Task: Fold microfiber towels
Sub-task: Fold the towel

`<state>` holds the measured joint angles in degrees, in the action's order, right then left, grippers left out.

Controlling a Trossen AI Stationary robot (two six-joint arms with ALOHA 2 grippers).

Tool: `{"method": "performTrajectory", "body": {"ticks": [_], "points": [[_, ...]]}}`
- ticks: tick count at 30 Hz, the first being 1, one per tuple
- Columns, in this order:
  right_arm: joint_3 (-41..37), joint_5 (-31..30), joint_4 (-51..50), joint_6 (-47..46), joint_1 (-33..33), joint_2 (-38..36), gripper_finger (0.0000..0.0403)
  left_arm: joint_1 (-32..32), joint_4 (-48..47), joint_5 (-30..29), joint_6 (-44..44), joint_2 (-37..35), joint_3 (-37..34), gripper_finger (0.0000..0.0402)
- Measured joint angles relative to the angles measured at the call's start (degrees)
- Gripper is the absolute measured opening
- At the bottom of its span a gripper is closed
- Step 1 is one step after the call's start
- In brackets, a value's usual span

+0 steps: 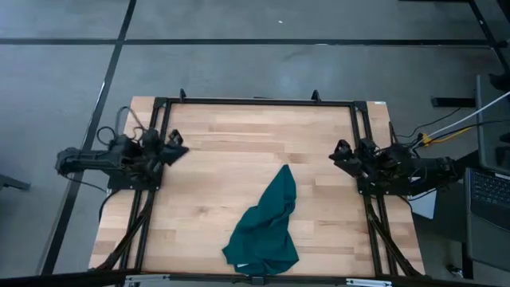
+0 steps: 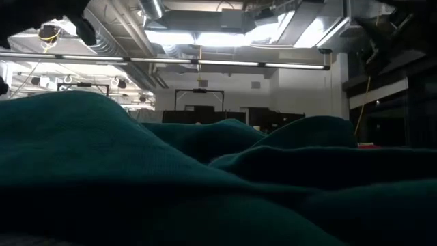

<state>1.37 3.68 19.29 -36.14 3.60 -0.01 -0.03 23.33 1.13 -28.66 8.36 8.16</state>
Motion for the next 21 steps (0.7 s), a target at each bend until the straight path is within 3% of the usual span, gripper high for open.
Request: {"method": "performTrajectory", "body": {"ticks": [5, 9, 14, 21], "points": [[4.2, 6.7, -0.7, -2.6, 0.0, 1.3, 0.0152, -8.7, -9.9, -2.0, 3.2, 19.0, 11.4, 0.0015], [9.1, 11.2, -10.0, -2.0, 0.0, 7.1, 0.0138, -14.1, -25.5, -6.1, 1.3, 35.5, 19.6, 0.0015], [14.3, 16.8, -22.2, 3.6, 1.1, 20.6, 0.0125, -21.4, -29.7, -6.9, -5.4, 52.3, 23.4, 0.0015], [24.4, 20.6, -27.0, 17.4, 4.3, 43.6, 0.0129, -30.2, -30.1, -18.7, -5.9, 65.2, 32.3, 0.0015]]}}
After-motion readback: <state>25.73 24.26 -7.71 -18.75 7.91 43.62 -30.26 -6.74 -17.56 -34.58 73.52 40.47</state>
